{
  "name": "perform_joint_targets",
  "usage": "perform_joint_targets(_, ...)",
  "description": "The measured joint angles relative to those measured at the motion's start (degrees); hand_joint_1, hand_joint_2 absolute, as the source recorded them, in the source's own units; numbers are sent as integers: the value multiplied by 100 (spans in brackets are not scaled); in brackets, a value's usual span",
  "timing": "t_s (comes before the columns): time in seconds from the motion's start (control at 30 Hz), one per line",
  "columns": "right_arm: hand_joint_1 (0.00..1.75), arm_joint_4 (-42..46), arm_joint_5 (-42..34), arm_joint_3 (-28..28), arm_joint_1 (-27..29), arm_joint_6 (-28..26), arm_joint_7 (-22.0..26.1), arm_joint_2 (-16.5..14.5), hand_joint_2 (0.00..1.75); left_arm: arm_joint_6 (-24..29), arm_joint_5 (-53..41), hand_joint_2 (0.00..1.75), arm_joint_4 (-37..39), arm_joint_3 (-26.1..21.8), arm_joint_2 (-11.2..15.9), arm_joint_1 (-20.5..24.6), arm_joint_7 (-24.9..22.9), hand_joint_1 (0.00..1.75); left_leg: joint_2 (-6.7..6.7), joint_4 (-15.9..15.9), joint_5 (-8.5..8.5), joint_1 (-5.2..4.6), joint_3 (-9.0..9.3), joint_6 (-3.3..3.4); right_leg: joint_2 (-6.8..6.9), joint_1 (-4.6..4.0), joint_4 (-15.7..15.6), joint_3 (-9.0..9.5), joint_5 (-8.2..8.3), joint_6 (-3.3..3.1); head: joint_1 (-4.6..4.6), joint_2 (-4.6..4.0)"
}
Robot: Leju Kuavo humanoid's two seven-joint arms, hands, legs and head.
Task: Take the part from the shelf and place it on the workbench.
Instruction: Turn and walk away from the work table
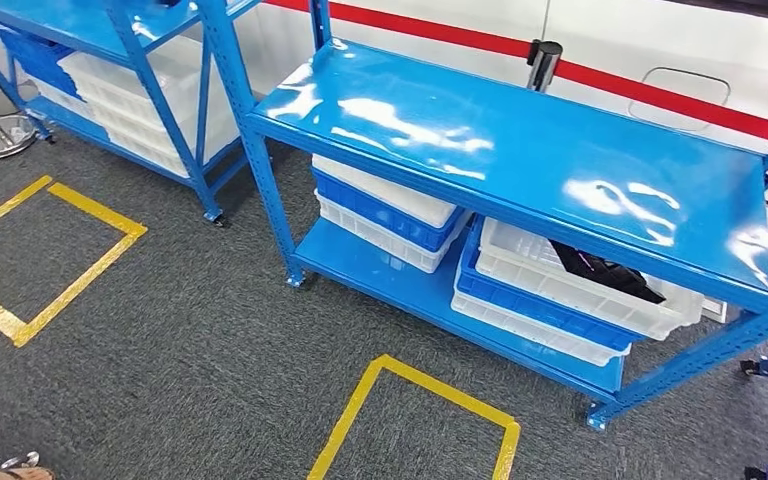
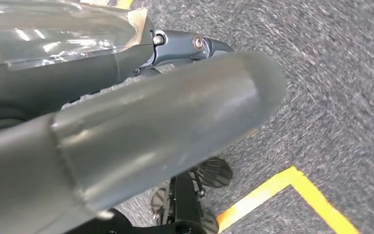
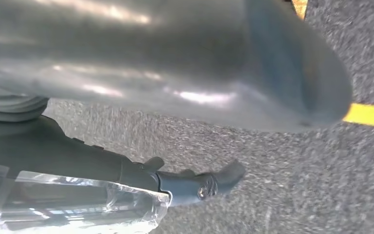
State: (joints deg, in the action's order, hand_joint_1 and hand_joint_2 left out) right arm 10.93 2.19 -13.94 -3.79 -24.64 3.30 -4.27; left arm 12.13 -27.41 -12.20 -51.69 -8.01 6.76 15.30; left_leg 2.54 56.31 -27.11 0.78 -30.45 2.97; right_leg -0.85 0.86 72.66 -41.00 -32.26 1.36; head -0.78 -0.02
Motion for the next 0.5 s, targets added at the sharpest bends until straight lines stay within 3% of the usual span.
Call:
perform_joint_targets(0.03,0,0,-3,-1,8,-1,0,4,0,-2,0,0,1,0,-2,0,0,0,79,2,-5,5,-5,-13,31,30,-47,46,40,62,-1,0)
perform_joint_targets(0.07,0,0,-5,-1,16,-2,0,10,0,-4,0,0,1,0,-5,0,0,0,152,5,-12,15,-2,-32,80,61,-309,209,148,133,-3,1)
perform_joint_targets(0.13,0,0,-9,-2,15,-2,1,14,0,-6,0,0,1,0,-7,-1,0,0,285,26,-47,19,22,-107,328,104,-1084,672,392,236,-9,1)
perform_joint_targets(0.2,0,0,-9,-2,-2,-3,3,12,0,-7,0,0,0,0,-1,3,2,0,400,50,-89,2,62,-202,500,92,-1480,905,504,199,9,1)
perform_joint_targets(0.27,0,0,-9,-3,4,-4,7,20,0,-8,1,0,0,0,-2,29,6,0,507,48,-114,18,117,-281,413,61,-1498,898,515,99,39,0)
perform_joint_targets(0.3,0,0,-10,-4,12,-4,8,25,0,-10,2,0,-1,0,-4,45,8,0,471,63,-143,44,139,-324,347,76,-1505,899,518,54,47,0)
perform_joint_targets(0.37,0,0,-12,-4,7,-7,11,33,0,-13,4,0,-1,0,-8,56,11,0,184,324,-361,87,52,-384,212,105,-1521,919,540,-39,60,0)
perform_joint_targets(0.43,0,0,-15,-4,-5,-8,20,25,0,-16,4,0,-1,0,-7,33,11,0,-146,1008,-746,95,-264,-385,72,85,-1519,907,560,-98,76,1)
perform_joint_targets(0.47,0,0,-17,-5,-8,-8,28,19,0,-16,4,0,0,0,-8,17,9,0,-212,1377,-895,93,-449,-374,-9,60,-1516,901,567,-119,79,1)
perform_joint_targets(0.5,0,0,-20,-5,-6,-8,35,16,0,-16,4,0,0,0,-8,5,7,0,-239,1608,-939,93,-579,-362,-91,40,-1514,899,569,-125,80,1)
